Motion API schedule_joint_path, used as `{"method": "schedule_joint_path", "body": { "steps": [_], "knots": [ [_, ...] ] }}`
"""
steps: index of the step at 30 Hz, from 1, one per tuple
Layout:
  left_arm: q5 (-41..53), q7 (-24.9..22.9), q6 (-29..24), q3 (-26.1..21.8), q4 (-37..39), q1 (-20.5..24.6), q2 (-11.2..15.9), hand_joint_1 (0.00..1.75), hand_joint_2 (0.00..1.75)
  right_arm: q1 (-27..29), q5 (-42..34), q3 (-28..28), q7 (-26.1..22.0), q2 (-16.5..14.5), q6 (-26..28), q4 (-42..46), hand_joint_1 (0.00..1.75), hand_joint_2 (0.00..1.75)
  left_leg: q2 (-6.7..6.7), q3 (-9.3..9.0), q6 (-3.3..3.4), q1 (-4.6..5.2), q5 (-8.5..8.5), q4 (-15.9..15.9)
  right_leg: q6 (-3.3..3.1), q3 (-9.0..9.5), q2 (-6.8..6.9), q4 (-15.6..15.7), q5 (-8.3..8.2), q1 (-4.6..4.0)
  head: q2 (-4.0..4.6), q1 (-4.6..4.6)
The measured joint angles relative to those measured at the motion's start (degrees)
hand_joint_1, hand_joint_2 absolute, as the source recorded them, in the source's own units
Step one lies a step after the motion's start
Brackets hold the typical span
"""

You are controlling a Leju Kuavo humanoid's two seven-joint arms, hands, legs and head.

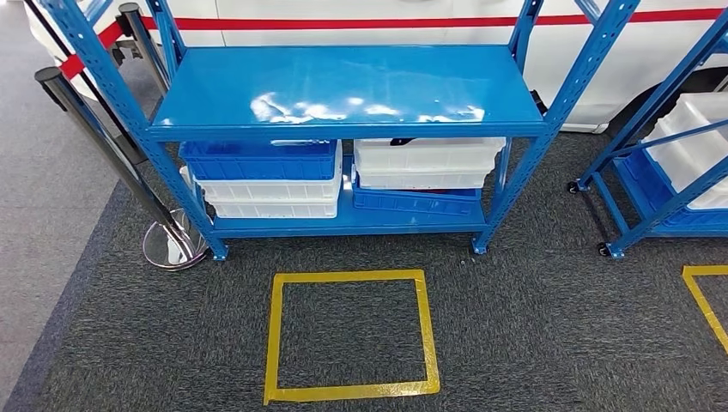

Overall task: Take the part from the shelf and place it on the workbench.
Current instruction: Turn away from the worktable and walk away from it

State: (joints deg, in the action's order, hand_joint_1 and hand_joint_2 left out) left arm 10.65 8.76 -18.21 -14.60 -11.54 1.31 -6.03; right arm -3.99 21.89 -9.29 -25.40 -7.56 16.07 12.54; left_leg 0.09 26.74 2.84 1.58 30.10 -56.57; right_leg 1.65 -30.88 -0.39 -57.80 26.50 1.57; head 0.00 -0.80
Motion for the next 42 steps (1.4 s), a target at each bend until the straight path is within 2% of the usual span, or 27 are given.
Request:
{"method": "schedule_joint_path", "body": {
  "steps": [3,6,7,8,10,12,15,17,19,20,22,23,24,25,27,28,29,30,31,33,34,36,37,38,39,41,42],
  "knots": [
    [0.2,0.3,0.1,0.0,0.0,0.0,-0.4,0.00,0.00,-0.1,0.1,0.0,0.1,0.0,-0.1,0.0,0.00,0.00,0.05,-0.76,0.99,-0.22,-0.06,0.7,0.17,-2.19,0.22,-4.3,1.44,-0.10,0.01,0.23],
    [-0.5,0.3,0.0,-0.2,0.0,0.0,-0.6,0.00,0.00,0.1,0.2,0.0,0.2,0.1,-0.1,0.0,0.00,0.00,0.07,-1.20,1.34,0.00,0.28,0.7,-0.33,-8.65,0.25,-14.2,5.45,-0.43,0.01,0.39],
    [-1.0,0.1,-0.1,-0.5,0.0,-0.1,-0.7,0.00,0.00,0.3,0.2,0.0,0.3,0.1,-0.1,0.0,0.00,0.00,0.13,-1.48,1.37,0.12,0.57,0.7,-0.51,-10.28,0.25,-16.1,5.48,-0.56,0.00,0.38],
    [-1.6,-0.1,-0.3,-0.8,0.0,-0.1,-0.7,0.00,0.00,0.4,0.3,-0.1,0.4,0.1,-0.1,0.0,0.00,0.00,0.19,-1.91,1.38,0.24,0.96,0.7,-0.75,-10.96,0.25,-16.0,4.33,-0.73,0.00,0.39],
    [-2.9,-0.5,-0.6,-1.7,0.0,-0.2,-0.9,0.00,0.00,0.7,0.3,-0.2,0.7,0.2,-0.1,-0.1,0.00,0.00,0.27,-3.17,1.30,0.43,1.99,0.8,-1.83,-9.48,0.25,-10.3,-0.79,-1.34,0.01,0.40],
    [-4.3,-0.8,-1.0,-2.9,0.0,-0.2,-1.3,0.00,0.00,0.8,0.4,-0.4,1.1,0.6,-0.1,-0.1,0.00,0.00,0.25,-4.15,0.98,0.41,3.01,0.9,-3.00,-7.39,0.26,-4.1,-3.65,-2.11,0.02,0.12],
    [-5.5,-1.1,-1.4,-4.5,0.1,0.1,-1.7,0.00,0.00,1.0,0.5,-0.8,1.4,0.9,-0.2,-0.2,0.00,0.00,0.22,-5.40,-0.07,0.04,3.09,1.3,-3.62,-5.32,0.30,-0.4,-2.41,-2.58,0.00,0.01],
    [-5.4,-1.2,-1.6,-5.1,0.1,0.2,-1.9,0.00,0.00,1.2,0.6,-0.9,1.7,1.0,-0.2,-0.2,0.00,0.00,0.20,-4.84,-0.75,0.00,1.38,-2.0,-3.80,-2.89,0.34,1.2,-1.89,-2.15,0.01,0.08],
    [-5.0,-1.3,-1.7,-5.5,0.1,0.2,-2.0,0.00,0.00,1.3,0.8,-1.0,1.8,1.1,-0.4,-0.3,0.00,0.00,0.23,-0.48,-1.52,-0.45,0.31,-9.3,-3.76,-0.20,0.39,2.8,-1.07,-1.58,0.01,-0.05],
    [-4.8,-1.3,-1.7,-5.5,0.1,0.2,-2.1,0.00,0.00,1.3,0.8,-1.0,1.9,1.1,-0.4,-0.3,0.00,0.00,0.23,2.29,-1.99,-0.83,1.16,-12.8,-3.66,1.02,0.36,3.4,-0.48,-1.37,0.01,-0.13],
    [-4.6,-1.4,-1.8,-5.6,0.1,0.0,-2.1,0.00,0.00,1.3,0.9,-1.0,2.0,1.1,-0.5,-0.4,0.00,0.00,0.20,6.86,-3.13,-1.78,5.90,-16.0,-3.08,3.63,0.20,4.1,1.02,-0.72,0.00,-0.16],
    [-4.6,-1.4,-1.9,-5.6,0.1,-0.2,-2.1,0.00,0.00,1.3,0.9,-1.0,2.0,1.1,-0.6,-0.4,0.00,0.00,0.17,8.33,-3.83,-2.31,8.13,-15.6,-2.65,5.03,0.07,4.3,1.91,-0.29,0.00,-0.16],
    [-4.6,-1.4,-1.9,-5.6,0.1,-0.4,-2.1,0.00,0.00,1.4,0.9,-1.0,2.0,1.1,-0.6,-0.4,0.00,0.00,0.10,9.36,-4.50,-2.91,9.00,-14.0,-2.13,6.48,-0.05,4.3,2.93,0.19,0.00,-0.18],
    [-4.6,-1.5,-1.9,-5.7,0.1,-0.6,-2.1,0.00,0.00,1.5,0.9,-1.0,2.1,1.1,-0.6,-0.5,0.00,0.00,-0.06,10.08,-5.22,-3.60,7.54,-11.5,-1.55,7.89,-0.13,4.3,4.08,0.62,0.01,-0.19],
    [-4.6,-1.5,-2.0,-5.8,0.4,-1.2,-2.2,0.00,0.00,1.8,1.0,-1.1,2.2,1.2,-0.6,-0.6,0.00,0.00,-0.99,11.41,-6.12,-4.77,-1.58,-6.0,-0.39,10.02,-0.19,3.7,6.50,1.08,0.01,-0.51],
    [-4.6,-1.5,-2.0,-5.8,0.6,-1.2,-2.2,0.00,0.00,1.8,1.0,-1.1,2.2,1.3,-0.5,-0.7,0.00,0.00,-1.37,11.81,-5.95,-4.90,-5.63,-4.7,0.28,10.69,-0.22,3.2,7.65,1.19,0.01,-0.46],
    [-4.6,-1.5,-2.0,-5.9,0.7,-1.2,-2.3,0.00,0.00,1.8,1.0,-1.1,2.2,1.3,-0.5,-0.8,0.00,0.00,-1.61,12.09,-5.42,-4.69,-7.88,-4.6,0.95,11.31,-0.24,3.0,8.57,1.34,0.01,-0.39],
    [-4.4,-1.5,-2.0,-5.9,0.7,-0.9,-2.2,0.00,0.00,1.5,1.0,-1.1,2.2,1.3,-0.6,-0.8,0.00,0.00,-1.65,11.97,-4.56,-4.25,-7.65,-5.3,1.61,11.96,-0.24,3.0,9.23,1.57,0.01,-0.35],
    [-4.1,-1.6,-1.9,-5.9,0.7,-0.6,-2.2,0.00,0.44,1.2,1.0,-1.1,2.1,1.2,-0.6,-0.8,0.00,0.00,-1.38,11.57,-3.77,-4.01,-7.09,-5.6,2.18,12.71,-0.13,3.4,9.81,1.90,0.01,-0.23],
    [-3.5,-1.5,-1.5,-5.9,0.7,-0.1,-2.1,0.00,1.31,0.5,1.1,-1.1,2.0,1.1,-0.7,-0.8,0.00,0.00,-1.20,10.67,-2.66,-3.77,-6.20,-5.2,2.44,12.69,0.19,1.9,11.13,2.25,0.00,-0.27],
    [-3.2,-1.5,-1.3,-5.9,0.6,0.2,-2.1,0.00,1.75,0.2,1.1,-1.1,1.8,1.0,-0.9,-0.8,0.00,0.00,-1.12,10.20,-2.22,-3.71,-5.92,-4.7,2.27,11.04,0.31,-1.0,12.34,2.16,0.00,-0.11],
    [-2.8,-1.3,-0.9,-5.9,0.6,0.5,-2.1,0.00,1.75,0.1,1.2,-1.1,1.5,0.9,-1.3,-0.8,0.00,0.00,-1.00,9.45,-1.48,-3.21,-5.34,-4.2,1.78,4.74,0.36,-10.3,14.76,1.50,0.00,0.11],
    [-2.7,-1.1,-0.6,-5.8,0.6,0.6,-2.1,0.00,1.75,0.2,1.3,-1.1,1.3,0.9,-1.5,-0.8,0.00,0.00,-0.88,9.00,-1.21,-2.92,-4.98,-4.2,1.55,1.67,0.35,-13.9,14.98,1.13,0.00,0.14],
    [-2.7,-0.9,-0.3,-5.8,0.6,0.5,-2.1,0.00,1.75,0.4,1.5,-1.1,1.1,0.9,-1.6,-0.8,0.00,0.00,-0.73,8.46,-0.99,-2.63,-4.57,-4.1,1.23,-0.59,0.35,-15.7,14.01,0.78,0.00,0.17],
    [-2.6,-0.8,-0.1,-5.8,0.6,0.5,-2.2,0.00,1.75,0.6,1.6,-1.1,1.1,0.9,-1.6,-0.8,0.00,0.00,-0.52,7.84,-0.87,-2.39,-4.15,-4.1,0.77,-1.83,0.35,-15.3,11.75,0.40,0.00,0.20],
    [-2.3,-0.7,0.0,-5.7,0.6,0.2,-2.3,0.00,1.75,1.1,1.9,-1.1,1.0,0.9,-1.6,-0.9,0.00,0.00,-0.21,6.73,-0.80,-2.08,-3.43,-4.1,-0.69,-1.96,0.38,-9.3,5.43,-0.66,0.00,0.28],
    [-2.1,-0.7,0.0,-5.6,0.7,0.1,-2.4,0.00,1.75,1.2,1.9,-1.1,1.1,1.0,-1.6,-0.9,0.00,0.00,-0.11,6.37,-0.94,-1.88,-3.11,-4.1,-1.51,-1.57,0.43,-6.1,3.21,-1.17,0.00,0.25]
  ]
}}
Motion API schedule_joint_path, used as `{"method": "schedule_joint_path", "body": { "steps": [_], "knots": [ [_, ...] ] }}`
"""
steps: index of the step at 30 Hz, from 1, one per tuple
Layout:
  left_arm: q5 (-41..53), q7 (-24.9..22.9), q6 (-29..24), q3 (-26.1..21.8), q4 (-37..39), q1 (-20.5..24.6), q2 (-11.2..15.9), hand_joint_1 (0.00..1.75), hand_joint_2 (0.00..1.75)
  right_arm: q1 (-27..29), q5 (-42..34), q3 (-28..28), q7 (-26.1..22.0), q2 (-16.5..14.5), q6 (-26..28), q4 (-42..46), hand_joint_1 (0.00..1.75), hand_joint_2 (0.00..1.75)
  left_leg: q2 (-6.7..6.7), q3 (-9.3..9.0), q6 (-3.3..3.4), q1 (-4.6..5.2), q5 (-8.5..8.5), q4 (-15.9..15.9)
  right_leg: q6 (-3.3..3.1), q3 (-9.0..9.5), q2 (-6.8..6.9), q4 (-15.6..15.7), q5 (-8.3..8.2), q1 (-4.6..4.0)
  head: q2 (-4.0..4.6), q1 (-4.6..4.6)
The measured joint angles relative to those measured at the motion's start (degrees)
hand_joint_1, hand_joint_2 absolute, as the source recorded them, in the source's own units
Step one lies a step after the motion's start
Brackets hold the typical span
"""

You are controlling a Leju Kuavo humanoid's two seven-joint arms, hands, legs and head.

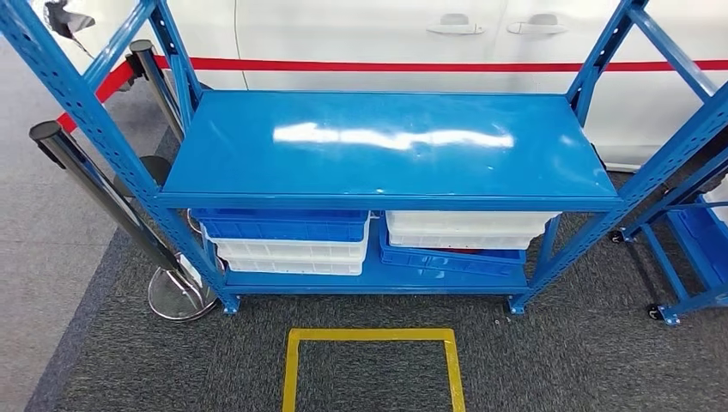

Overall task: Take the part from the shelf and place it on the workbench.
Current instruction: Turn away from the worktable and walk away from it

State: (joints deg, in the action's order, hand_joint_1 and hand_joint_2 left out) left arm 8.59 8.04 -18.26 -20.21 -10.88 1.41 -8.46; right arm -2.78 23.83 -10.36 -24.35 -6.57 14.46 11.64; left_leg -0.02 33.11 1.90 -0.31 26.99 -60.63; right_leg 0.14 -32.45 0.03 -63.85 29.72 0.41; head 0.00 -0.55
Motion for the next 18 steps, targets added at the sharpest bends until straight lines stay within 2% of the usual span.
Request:
{"method": "schedule_joint_path", "body": {
  "steps": [1,3,5,10,14,18],
  "knots": [
    [0.2,0.0,0.0,0.1,0.0,0.0,-0.1,0.00,1.75,-0.1,0.1,0.0,0.0,0.0,0.0,0.0,0.00,0.00,0.04,-0.13,-0.15,0.12,0.25,0.0,-0.42,0.36,0.04,2.5,-1.20,-0.36,0.00,-0.01],
    [0.4,-0.1,0.0,0.2,0.1,0.1,-0.3,0.00,1.75,-0.3,0.2,0.0,0.1,0.0,0.0,0.0,0.00,0.00,0.05,-0.08,-0.24,0.34,0.63,0.0,0.06,0.65,-0.02,4.4,-1.29,-0.50,0.00,-0.12],
    [0.5,-0.1,0.0,0.3,0.1,0.1,-0.3,0.00,1.75,-0.4,0.3,0.0,0.1,-0.2,0.0,0.0,0.00,0.00,-0.02,-0.18,-0.26,0.29,0.71,0.3,0.56,0.86,-0.15,4.8,-1.19,-0.48,0.00,-0.16],
    [0.5,0.0,0.1,0.3,0.1,0.0,-0.3,0.00,1.75,-0.4,0.3,0.0,0.1,-0.2,0.0,0.0,0.00,0.00,-0.03,-0.94,-0.64,0.26,0.75,0.8,0.07,1.39,-0.15,4.8,-0.91,-0.54,0.00,-0.16],
    [0.6,0.6,0.2,0.3,0.1,0.0,-0.2,0.00,1.75,-0.4,0.5,0.0,0.1,-0.5,-0.2,0.0,0.00,1.75,-0.02,-1.26,-0.76,0.27,0.78,1.0,-0.09,1.57,-0.14,4.8,-0.80,-0.52,0.00,-0.17],
    [1.6,0.3,0.2,0.4,0.1,0.0,-0.2,0.00,1.75,-0.4,0.9,0.0,0.3,-0.6,-0.4,0.0,0.00,1.75,-0.01,-1.34,-0.91,0.26,0.84,1.1,-0.25,1.59,-0.14,4.8,-0.69,-0.53,0.00,-0.16]
  ]
}}
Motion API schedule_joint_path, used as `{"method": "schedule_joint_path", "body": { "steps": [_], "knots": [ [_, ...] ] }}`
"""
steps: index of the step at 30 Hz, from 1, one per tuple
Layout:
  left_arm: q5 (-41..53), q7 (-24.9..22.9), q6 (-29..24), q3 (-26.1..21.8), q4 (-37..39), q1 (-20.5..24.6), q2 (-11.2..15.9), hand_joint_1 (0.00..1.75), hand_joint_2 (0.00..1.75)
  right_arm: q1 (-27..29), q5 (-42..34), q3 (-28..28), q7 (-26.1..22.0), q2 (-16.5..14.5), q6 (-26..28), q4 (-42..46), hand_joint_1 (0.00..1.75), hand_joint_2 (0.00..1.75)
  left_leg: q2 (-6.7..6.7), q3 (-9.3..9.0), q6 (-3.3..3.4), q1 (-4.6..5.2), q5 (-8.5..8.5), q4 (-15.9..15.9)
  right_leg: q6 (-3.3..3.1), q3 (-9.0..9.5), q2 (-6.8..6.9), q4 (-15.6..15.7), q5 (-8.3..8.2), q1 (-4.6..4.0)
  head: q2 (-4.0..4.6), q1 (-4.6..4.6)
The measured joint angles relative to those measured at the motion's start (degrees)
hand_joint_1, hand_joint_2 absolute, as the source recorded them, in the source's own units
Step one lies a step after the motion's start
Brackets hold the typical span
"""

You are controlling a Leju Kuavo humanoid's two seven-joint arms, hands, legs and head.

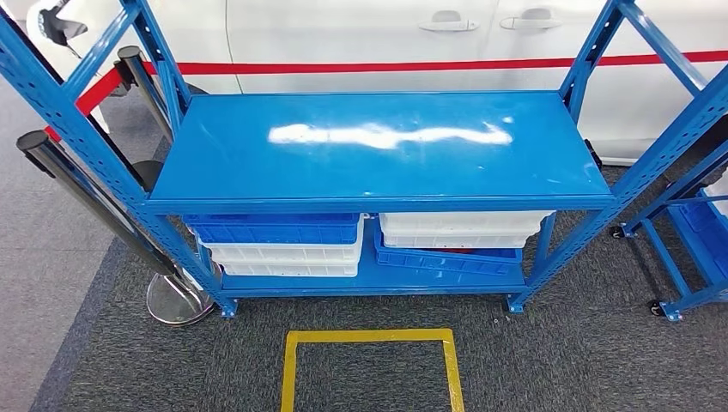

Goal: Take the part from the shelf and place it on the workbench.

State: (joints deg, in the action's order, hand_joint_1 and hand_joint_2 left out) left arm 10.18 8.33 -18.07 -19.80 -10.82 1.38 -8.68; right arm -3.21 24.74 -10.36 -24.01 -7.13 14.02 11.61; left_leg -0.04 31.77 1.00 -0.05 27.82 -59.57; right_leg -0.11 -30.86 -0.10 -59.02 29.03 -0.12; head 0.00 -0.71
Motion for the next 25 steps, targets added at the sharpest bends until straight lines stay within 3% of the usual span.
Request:
{"method": "schedule_joint_path", "body": {
  "steps": [8,13,17,19,23,25],
  "knots": [
    [4.5,-2.4,-0.6,2.4,0.0,-0.2,0.0,0.00,1.75,0.3,0.0,0.0,2.1,-0.1,0.0,0.0,0.00,1.75,0.00,-0.11,-0.13,0.00,0.11,0.0,-0.06,0.00,-0.01,0.0,0.12,0.01,0.00,0.01],
    [5.9,-4.1,0.7,6.2,-0.8,-1.5,1.1,0.00,1.75,1.9,-3.3,0.6,5.8,0.6,-0.6,0.7,0.00,1.75,0.00,-0.24,-0.19,0.00,0.21,0.0,-0.03,0.09,-0.01,0.0,0.24,0.02,0.00,0.01],
    [2.9,-4.9,3.8,8.9,-2.4,-3.3,2.4,0.00,0.00,3.9,-7.4,1.9,9.4,1.6,-3.1,2.0,0.00,1.75,0.00,-0.26,-0.21,0.00,0.29,0.0,-0.02,0.11,-0.01,0.1,0.31,0.05,0.00,0.01],
    [1.4,-5.3,5.4,10.1,-3.2,-4.0,3.1,0.00,0.00,4.8,-9.3,2.5,11.1,2.1,-4.3,2.8,0.00,1.75,0.00,-0.27,-0.18,-0.01,0.33,0.0,-0.02,0.12,-0.01,0.1,0.34,0.06,0.00,0.00],
    [-1.7,-6.0,8.8,12.4,-5.1,-5.6,4.5,0.00,0.00,6.5,-13.5,4.2,14.6,3.3,-6.9,4.7,0.00,0.00,0.00,-0.39,-0.18,-0.01,0.44,0.1,-0.04,0.20,-0.02,0.1,0.42,0.08,0.01,0.00],
    [-2.9,-6.3,10.0,13.3,-5.9,-6.2,4.9,0.00,0.00,7.2,-15.0,4.8,15.8,3.7,-7.9,5.4,0.00,0.00,0.00,-0.43,-0.19,-0.01,0.47,0.1,-0.05,0.25,-0.02,0.1,0.46,0.08,0.00,0.01]
  ]
}}
